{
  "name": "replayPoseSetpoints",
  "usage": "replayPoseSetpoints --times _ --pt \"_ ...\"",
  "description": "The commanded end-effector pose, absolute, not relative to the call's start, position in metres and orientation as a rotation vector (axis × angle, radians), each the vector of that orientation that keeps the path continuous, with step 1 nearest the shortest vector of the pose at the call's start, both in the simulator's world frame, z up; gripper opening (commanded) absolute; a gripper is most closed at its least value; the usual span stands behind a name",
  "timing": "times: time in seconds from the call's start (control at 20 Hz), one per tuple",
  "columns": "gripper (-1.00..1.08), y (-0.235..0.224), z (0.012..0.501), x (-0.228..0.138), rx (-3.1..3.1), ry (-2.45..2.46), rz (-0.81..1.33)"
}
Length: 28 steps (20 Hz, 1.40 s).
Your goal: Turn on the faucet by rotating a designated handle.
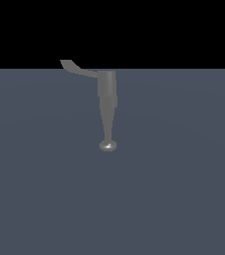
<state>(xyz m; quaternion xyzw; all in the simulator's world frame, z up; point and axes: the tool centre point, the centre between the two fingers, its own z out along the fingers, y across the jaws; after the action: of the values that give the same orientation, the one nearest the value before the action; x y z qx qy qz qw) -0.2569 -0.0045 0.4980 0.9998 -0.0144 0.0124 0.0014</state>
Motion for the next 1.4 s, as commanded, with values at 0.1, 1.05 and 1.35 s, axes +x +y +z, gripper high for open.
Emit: replayPoseSetpoints --times 0.1,1.05,1.35 --pt "-1.0 -0.004 0.498 -0.257 3.142 -0.044 0.041" --pt "-1.0 0.002 0.495 -0.239 3.187 -0.133 0.055" --pt "-1.0 0.006 0.492 -0.218 3.182 -0.275 0.046"
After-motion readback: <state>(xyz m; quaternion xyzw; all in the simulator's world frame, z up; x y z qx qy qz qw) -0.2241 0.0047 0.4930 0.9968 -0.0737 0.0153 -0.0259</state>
